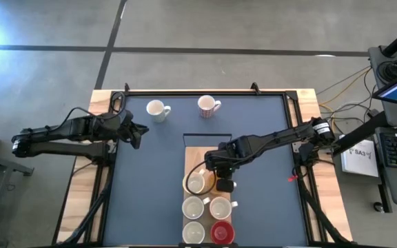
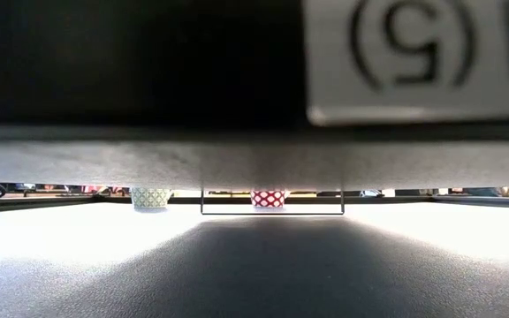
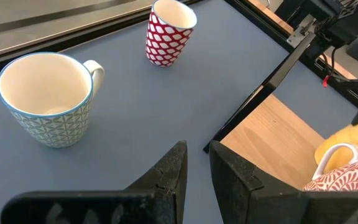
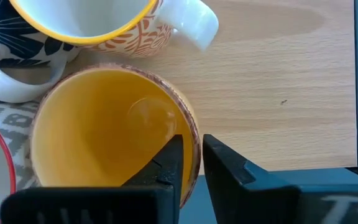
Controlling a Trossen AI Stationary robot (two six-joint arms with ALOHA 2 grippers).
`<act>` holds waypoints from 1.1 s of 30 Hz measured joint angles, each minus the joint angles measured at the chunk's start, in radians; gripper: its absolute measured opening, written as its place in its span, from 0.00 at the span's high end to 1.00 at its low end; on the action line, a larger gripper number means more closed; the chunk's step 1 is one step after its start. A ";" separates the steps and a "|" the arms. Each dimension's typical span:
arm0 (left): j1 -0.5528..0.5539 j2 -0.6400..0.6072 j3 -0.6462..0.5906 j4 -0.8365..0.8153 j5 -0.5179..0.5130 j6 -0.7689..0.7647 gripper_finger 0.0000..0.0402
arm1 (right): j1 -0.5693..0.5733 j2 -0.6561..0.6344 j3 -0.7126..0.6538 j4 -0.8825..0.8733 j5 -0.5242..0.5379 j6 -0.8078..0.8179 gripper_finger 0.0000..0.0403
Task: Place coffee mugs
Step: Put the blue and gray mug on the shelf
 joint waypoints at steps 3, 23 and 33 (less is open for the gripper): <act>0.000 0.000 0.000 -0.001 0.000 0.000 0.87 | 0.000 0.000 0.000 0.000 0.000 0.000 0.84; 0.005 0.131 0.000 0.019 0.000 0.050 0.87 | -0.079 -0.099 0.066 -0.150 0.073 -0.038 0.82; 0.089 0.262 0.000 0.122 0.000 0.293 0.87 | -0.171 -0.149 0.066 -0.216 0.073 -0.118 0.82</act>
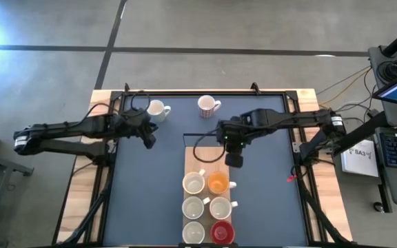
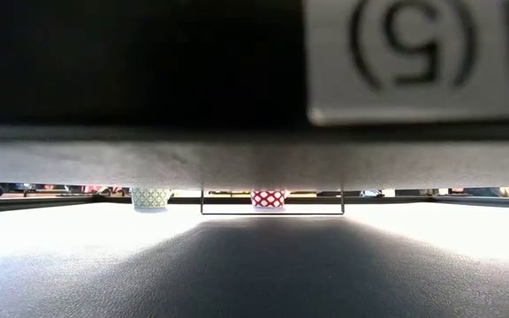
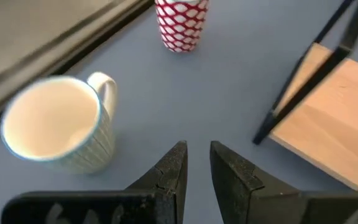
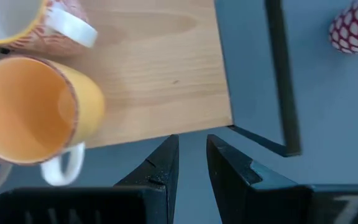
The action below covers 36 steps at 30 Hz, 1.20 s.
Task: Place coffee mugs
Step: Put the blue and gray mug on the shelf
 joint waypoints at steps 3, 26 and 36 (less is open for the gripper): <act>0.045 0.029 0.000 0.013 0.000 0.077 0.87 | -0.030 -0.004 0.000 -0.017 0.002 -0.037 0.82; 0.272 0.285 0.000 0.114 0.034 0.508 0.87 | -0.227 -0.004 0.000 -0.093 0.088 -0.313 0.82; 0.272 0.327 0.000 0.159 0.007 0.496 0.87 | -0.244 -0.004 -0.001 -0.140 0.087 -0.346 0.82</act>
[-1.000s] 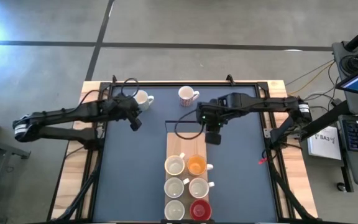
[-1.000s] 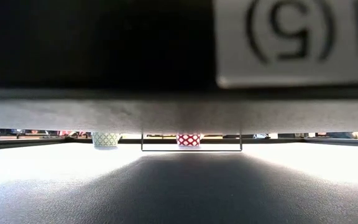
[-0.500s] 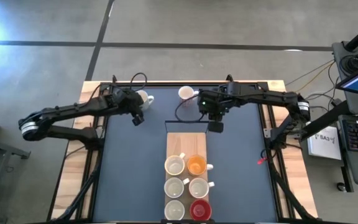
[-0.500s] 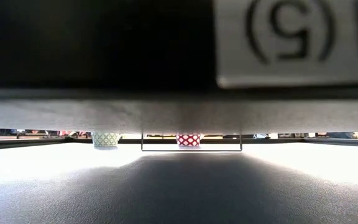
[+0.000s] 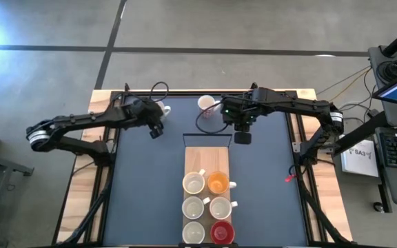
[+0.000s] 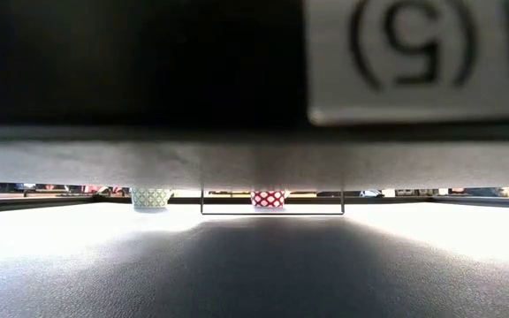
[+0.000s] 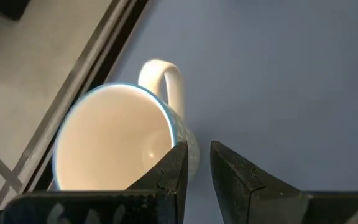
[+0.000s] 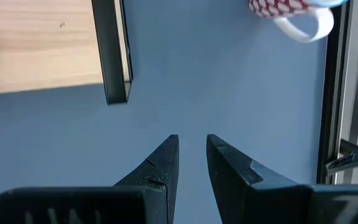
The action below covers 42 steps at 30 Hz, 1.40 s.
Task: Place coffee mugs
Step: Put the blue and gray mug on the shelf
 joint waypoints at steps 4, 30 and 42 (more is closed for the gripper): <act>0.000 -0.046 0.000 0.013 -0.011 -0.002 0.87 | -0.007 -0.002 0.000 -0.023 0.000 0.001 0.82; 0.048 0.172 0.132 -0.133 -0.044 -0.033 0.96 | -0.047 -0.006 0.000 -0.096 -0.002 -0.077 0.82; 0.005 0.275 0.458 -0.498 0.100 -0.212 0.99 | -0.066 -0.011 -0.016 -0.120 -0.002 -0.105 0.82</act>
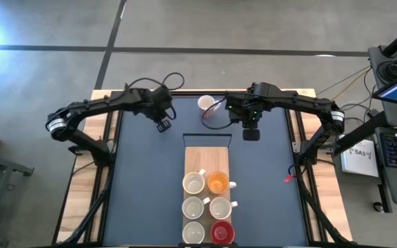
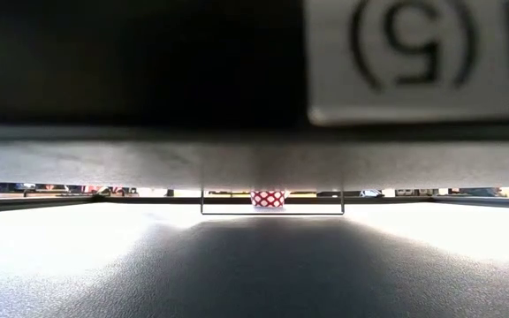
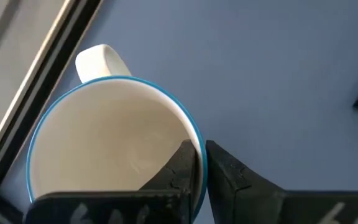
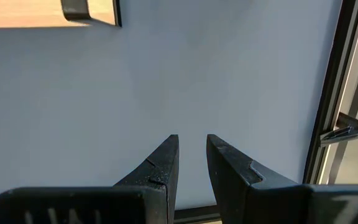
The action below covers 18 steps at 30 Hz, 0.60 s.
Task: Place coffee mugs
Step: Put the blue and gray mug on the shelf
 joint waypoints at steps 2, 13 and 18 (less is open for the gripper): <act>-0.027 -0.025 -0.021 0.052 -0.003 -0.017 0.99 | -0.003 -0.005 -0.011 0.000 0.000 0.002 0.82; -0.303 -0.152 -0.157 0.129 0.008 -0.242 0.99 | -0.008 -0.029 -0.046 0.057 -0.009 0.084 0.82; -0.454 -0.148 -0.153 0.139 0.004 -0.257 0.99 | -0.008 -0.026 -0.046 0.082 -0.009 0.146 0.82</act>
